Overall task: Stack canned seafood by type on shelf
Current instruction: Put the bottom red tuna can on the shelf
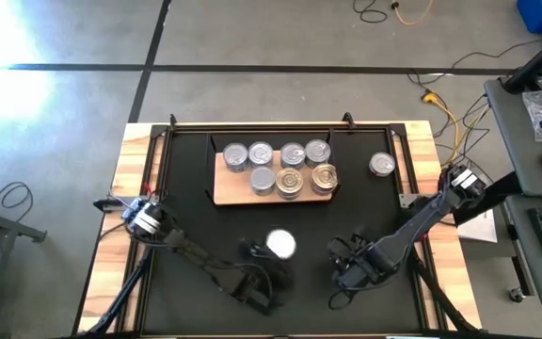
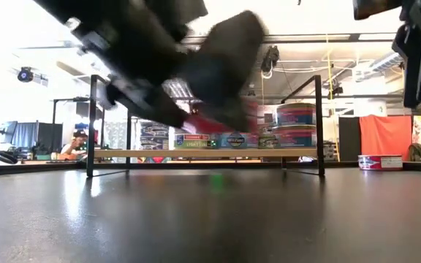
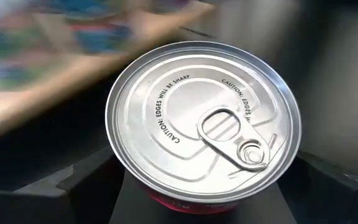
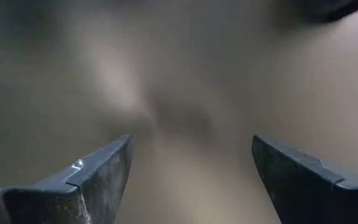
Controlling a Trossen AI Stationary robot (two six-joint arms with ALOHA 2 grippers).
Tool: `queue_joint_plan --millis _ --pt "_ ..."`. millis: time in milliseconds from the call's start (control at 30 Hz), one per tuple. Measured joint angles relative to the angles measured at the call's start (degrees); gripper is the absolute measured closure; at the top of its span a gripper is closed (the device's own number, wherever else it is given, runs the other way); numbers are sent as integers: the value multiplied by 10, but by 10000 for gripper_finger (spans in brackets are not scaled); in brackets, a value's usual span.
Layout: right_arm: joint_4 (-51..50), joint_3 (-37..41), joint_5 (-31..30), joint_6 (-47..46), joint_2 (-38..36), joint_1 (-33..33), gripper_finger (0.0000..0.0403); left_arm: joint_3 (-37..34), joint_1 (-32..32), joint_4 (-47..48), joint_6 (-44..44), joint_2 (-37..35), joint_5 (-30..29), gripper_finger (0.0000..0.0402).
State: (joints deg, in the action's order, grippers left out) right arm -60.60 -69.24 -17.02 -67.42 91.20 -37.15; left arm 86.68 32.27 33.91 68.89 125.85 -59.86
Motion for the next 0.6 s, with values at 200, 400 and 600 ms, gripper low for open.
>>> queue_joint_plan --millis 200,400,600 --pt "-4 -13 -17 13 0 0 77 -23 24 352 326 -48 -36 47" --pt "-5 -15 -18 16 0 0 76 -139 42 356 443 -120 -19 48" --pt "-5 -15 -17 20 0 0 78 -263 37 267 448 -209 -1 48"
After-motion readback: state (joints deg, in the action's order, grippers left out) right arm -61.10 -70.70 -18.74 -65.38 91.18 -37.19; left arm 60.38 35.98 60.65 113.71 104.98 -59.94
